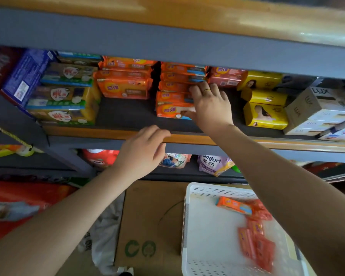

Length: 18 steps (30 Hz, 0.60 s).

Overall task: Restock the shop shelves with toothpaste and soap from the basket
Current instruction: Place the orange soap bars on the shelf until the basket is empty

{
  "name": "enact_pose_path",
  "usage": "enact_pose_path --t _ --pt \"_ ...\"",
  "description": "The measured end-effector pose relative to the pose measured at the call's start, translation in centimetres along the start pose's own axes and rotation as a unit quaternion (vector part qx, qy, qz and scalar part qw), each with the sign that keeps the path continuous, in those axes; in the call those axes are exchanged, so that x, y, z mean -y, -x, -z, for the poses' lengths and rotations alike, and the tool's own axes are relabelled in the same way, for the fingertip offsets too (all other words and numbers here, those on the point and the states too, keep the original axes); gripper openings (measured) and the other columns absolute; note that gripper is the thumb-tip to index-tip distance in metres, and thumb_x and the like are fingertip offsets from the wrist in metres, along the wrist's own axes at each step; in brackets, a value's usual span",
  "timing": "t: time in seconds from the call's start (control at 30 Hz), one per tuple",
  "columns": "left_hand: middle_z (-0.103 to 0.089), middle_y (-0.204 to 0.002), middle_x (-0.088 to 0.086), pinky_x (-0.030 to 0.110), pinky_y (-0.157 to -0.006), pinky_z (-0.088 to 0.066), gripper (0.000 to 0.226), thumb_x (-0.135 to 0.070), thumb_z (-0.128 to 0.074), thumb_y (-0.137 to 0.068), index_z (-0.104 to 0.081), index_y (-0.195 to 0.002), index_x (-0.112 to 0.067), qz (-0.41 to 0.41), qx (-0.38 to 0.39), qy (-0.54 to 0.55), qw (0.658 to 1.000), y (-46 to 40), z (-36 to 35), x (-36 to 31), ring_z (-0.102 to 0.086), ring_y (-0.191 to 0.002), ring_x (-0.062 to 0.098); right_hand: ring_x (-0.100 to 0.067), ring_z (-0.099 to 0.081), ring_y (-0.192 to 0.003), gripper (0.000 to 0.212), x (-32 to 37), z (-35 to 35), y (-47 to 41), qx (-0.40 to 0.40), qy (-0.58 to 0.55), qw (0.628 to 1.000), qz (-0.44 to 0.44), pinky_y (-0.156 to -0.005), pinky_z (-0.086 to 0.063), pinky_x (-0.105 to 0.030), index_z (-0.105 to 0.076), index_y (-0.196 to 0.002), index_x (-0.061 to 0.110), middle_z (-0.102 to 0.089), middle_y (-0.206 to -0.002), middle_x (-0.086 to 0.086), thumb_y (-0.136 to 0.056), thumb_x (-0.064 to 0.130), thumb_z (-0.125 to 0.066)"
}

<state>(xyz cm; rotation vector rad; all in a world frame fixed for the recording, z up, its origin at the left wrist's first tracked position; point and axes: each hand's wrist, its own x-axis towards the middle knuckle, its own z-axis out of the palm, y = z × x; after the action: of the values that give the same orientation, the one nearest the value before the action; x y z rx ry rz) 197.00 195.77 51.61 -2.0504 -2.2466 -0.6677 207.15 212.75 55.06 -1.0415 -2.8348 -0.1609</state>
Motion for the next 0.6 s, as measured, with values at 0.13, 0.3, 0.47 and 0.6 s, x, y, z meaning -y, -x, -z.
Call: enact_pose_path --t 0.13,0.3,0.47,0.6 --pt "-0.066 -0.087 0.003 0.025 -0.046 -0.045 0.032 -0.026 -0.035 -0.084 -0.061 -0.096 -0.012 -0.001 0.088 0.023 0.996 1.4 -2.2 -2.5 -0.065 -0.072 0.021 -0.035 -0.044 -0.116 0.054 -1.5 0.7 2.3 -0.042 -0.139 0.989 -0.021 -0.093 -0.039 -0.042 -0.049 -0.124 0.008 -0.049 -0.128 -0.016 -0.082 0.037 -0.065" --pt "-0.058 -0.115 -0.001 0.030 -0.064 -0.043 0.024 -0.021 -0.042 -0.093 -0.053 -0.114 -0.016 0.013 0.185 0.067 0.980 1.9 -5.8 -7.9 -0.060 -0.092 0.020 -0.024 -0.053 -0.078 0.020 -6.1 0.1 12.1 -0.134 -0.308 0.938 -0.080 -0.060 -0.041 -0.031 -0.057 -0.090 0.006 -0.053 -0.087 0.000 -0.087 0.023 -0.049" --pt "-0.049 -0.123 0.003 0.037 -0.078 -0.048 0.029 -0.022 -0.040 -0.092 -0.050 -0.118 -0.016 0.026 0.333 0.045 0.942 2.6 -11.8 -12.9 -0.055 -0.107 0.024 -0.024 -0.050 -0.063 0.004 -11.8 -6.3 23.6 0.022 -0.311 0.928 -0.203 -0.061 -0.044 -0.035 -0.058 -0.086 0.004 -0.056 -0.072 -0.004 -0.084 0.008 -0.056" --pt "-0.045 -0.129 0.005 0.037 -0.076 -0.045 0.034 -0.019 -0.039 -0.092 -0.046 -0.125 -0.013 0.014 0.423 0.036 0.905 4.4 -16.8 -15.7 -0.054 -0.108 0.027 -0.032 -0.061 -0.087 0.018 -14.5 -12.7 29.0 0.202 -0.271 0.902 -0.267 -0.070 -0.045 -0.034 -0.061 -0.102 0.007 -0.066 -0.097 -0.013 -0.085 0.009 -0.056"
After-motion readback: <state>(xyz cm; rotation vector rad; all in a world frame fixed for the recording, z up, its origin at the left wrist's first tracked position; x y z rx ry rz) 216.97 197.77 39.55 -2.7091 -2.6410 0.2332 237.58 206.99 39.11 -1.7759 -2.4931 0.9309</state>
